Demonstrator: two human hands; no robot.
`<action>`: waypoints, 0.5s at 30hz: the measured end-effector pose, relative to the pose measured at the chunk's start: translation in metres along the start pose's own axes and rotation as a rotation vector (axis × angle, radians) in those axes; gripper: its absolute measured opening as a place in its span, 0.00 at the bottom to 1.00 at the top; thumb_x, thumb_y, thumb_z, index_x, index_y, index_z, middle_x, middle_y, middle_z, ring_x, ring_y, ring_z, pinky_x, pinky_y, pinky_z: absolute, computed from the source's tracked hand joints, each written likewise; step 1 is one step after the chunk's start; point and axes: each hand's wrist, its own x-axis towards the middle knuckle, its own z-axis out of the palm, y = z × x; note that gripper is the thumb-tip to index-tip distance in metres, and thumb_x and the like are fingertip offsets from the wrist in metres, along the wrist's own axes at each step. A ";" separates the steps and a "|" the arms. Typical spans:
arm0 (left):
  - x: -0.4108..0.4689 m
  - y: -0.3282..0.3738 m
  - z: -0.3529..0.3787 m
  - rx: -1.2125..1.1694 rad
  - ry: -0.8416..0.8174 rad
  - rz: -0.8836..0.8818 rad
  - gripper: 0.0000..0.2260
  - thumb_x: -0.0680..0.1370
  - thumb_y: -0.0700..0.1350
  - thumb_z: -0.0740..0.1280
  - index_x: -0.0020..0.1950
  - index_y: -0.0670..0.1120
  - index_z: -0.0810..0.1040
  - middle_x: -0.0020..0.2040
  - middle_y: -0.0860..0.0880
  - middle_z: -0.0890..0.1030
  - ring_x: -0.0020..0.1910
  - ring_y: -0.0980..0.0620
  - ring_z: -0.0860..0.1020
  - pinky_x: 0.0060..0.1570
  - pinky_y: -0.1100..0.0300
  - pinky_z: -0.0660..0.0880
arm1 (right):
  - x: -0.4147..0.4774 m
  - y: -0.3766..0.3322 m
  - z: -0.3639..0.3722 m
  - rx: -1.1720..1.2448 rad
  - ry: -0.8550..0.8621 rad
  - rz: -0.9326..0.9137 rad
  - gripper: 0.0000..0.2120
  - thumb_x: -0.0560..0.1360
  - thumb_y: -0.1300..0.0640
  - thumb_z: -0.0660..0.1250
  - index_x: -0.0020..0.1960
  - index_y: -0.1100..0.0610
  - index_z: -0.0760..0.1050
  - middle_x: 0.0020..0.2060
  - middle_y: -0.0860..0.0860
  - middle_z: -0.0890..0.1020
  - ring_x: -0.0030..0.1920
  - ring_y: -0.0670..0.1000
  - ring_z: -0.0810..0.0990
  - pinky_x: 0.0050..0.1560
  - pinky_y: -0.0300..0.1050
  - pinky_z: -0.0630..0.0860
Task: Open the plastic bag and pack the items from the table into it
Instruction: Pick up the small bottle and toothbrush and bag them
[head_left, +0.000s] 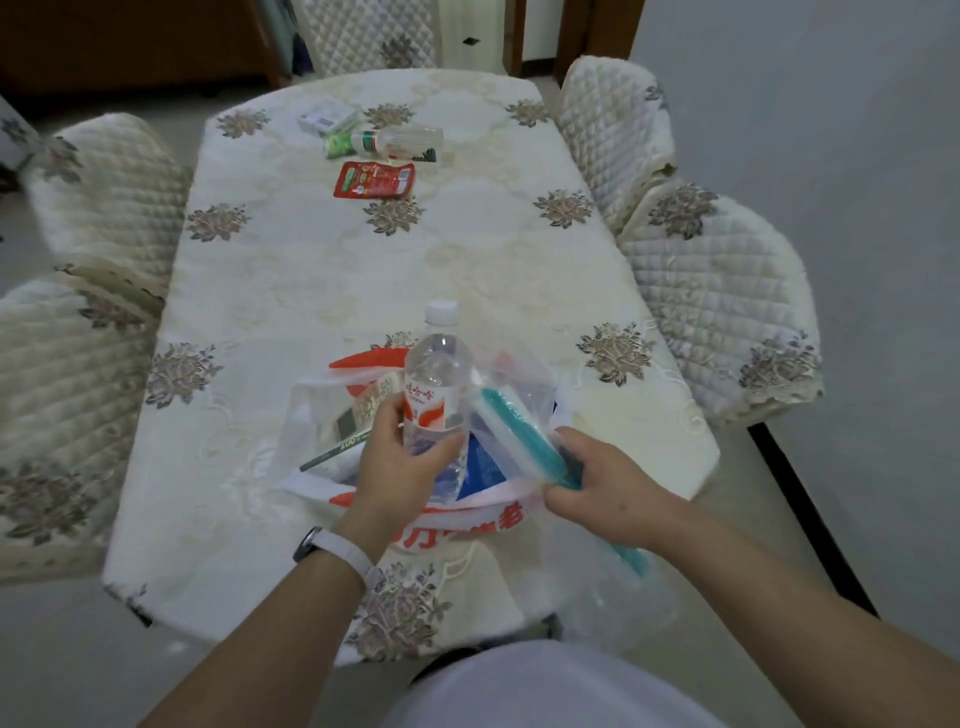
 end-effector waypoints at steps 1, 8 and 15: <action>-0.003 0.000 0.000 0.037 -0.029 0.004 0.24 0.72 0.42 0.77 0.63 0.55 0.72 0.54 0.59 0.81 0.49 0.65 0.81 0.41 0.69 0.78 | -0.001 0.001 -0.001 0.011 0.017 -0.003 0.09 0.69 0.54 0.69 0.46 0.46 0.72 0.36 0.44 0.76 0.35 0.43 0.74 0.39 0.42 0.71; 0.000 -0.011 -0.029 0.536 -0.332 0.042 0.28 0.67 0.56 0.78 0.66 0.60 0.75 0.58 0.62 0.80 0.56 0.60 0.78 0.56 0.56 0.79 | 0.005 -0.003 -0.011 0.102 0.103 -0.040 0.08 0.69 0.54 0.68 0.46 0.48 0.72 0.37 0.49 0.77 0.36 0.53 0.74 0.38 0.50 0.73; -0.001 -0.018 -0.057 1.111 -0.523 0.113 0.25 0.70 0.62 0.71 0.67 0.62 0.74 0.60 0.60 0.78 0.55 0.59 0.76 0.55 0.59 0.77 | 0.021 -0.020 0.000 -0.062 0.011 -0.087 0.09 0.70 0.53 0.67 0.50 0.51 0.73 0.39 0.50 0.79 0.39 0.51 0.78 0.41 0.49 0.76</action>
